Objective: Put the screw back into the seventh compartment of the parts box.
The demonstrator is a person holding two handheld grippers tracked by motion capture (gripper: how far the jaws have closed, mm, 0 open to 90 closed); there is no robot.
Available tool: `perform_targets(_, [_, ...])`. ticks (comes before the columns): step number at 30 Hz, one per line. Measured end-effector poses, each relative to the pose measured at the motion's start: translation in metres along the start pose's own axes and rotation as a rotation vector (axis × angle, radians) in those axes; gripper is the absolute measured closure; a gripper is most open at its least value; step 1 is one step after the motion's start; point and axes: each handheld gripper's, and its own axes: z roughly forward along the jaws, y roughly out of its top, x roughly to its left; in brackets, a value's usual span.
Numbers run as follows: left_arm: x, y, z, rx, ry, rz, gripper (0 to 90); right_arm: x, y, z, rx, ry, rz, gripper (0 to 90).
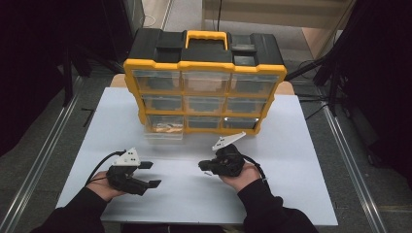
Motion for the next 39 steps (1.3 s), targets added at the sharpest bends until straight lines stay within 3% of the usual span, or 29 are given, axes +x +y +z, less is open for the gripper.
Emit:
perform_targets(8, [0.0,0.001,-0.001,-0.012,-0.001,-0.007,27.6,0.001,0.008,0.001,-0.032,-0.005,-0.027,89.0])
perform_targets(27, [0.001,0.001,-0.001,-0.012,-0.004,-0.007,27.7,-0.001,0.03,0.005,-0.055,0.006,-0.001,89.1])
perform_targets(39, [0.001,0.0,-0.001,-0.012,-0.003,-0.007,27.7,0.0,0.04,0.007,-0.059,0.005,-0.01,89.1])
